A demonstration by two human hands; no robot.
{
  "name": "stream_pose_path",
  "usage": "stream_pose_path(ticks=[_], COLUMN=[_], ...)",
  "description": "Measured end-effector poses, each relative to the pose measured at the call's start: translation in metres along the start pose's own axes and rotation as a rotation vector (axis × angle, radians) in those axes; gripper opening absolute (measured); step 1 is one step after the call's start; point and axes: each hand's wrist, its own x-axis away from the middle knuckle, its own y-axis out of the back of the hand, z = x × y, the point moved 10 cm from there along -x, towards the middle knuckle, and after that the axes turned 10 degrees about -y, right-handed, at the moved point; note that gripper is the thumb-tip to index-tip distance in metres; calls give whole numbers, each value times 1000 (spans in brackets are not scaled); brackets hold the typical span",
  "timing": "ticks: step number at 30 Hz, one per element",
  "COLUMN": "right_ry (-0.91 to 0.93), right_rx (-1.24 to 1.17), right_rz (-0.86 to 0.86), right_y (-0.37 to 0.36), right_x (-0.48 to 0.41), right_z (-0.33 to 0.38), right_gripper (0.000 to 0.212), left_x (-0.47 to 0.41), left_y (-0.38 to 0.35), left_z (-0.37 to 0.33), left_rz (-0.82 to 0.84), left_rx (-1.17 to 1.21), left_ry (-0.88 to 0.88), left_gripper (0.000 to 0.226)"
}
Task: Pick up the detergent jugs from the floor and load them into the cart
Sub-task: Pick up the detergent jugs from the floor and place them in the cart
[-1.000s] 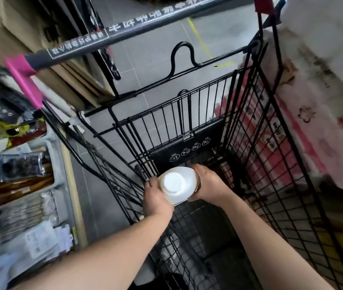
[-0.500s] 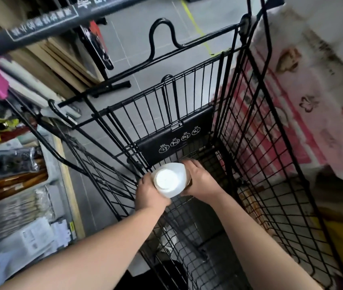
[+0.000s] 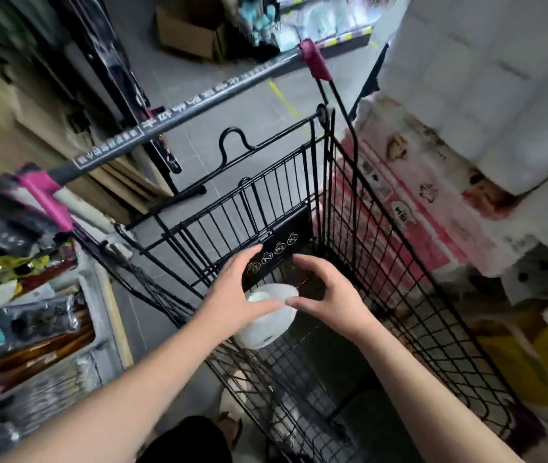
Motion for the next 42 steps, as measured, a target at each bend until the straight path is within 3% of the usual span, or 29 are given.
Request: stream_pose_path(ticks=[5,10,14,18,29,42], right_ry=[104,249,345,364,194,-46], right_rx=[-129,-224,-304,-314,-235,-257], right_rz=[-147,-299,-397,-518,-1110,-1738], right_y=[69,144,188,210,225,139], right_x=[36,93,144,197,369,682], right_z=[76,153,192,212,215,154], right_gripper=[80,78,80,79,76,71], left_x=[0,12,32,52,105,365], left_y=[57,96,100,87,-2,-184], left_z=[-90,-200,-274,-323,-405,-473], left_rz=[87,63,104,189,723,1344], left_rx=[1,-12,36,112,392,494], left_ry=[-244,-541,-738,-936,-1228,-1447], left_gripper=[98,98,89,94,95,95])
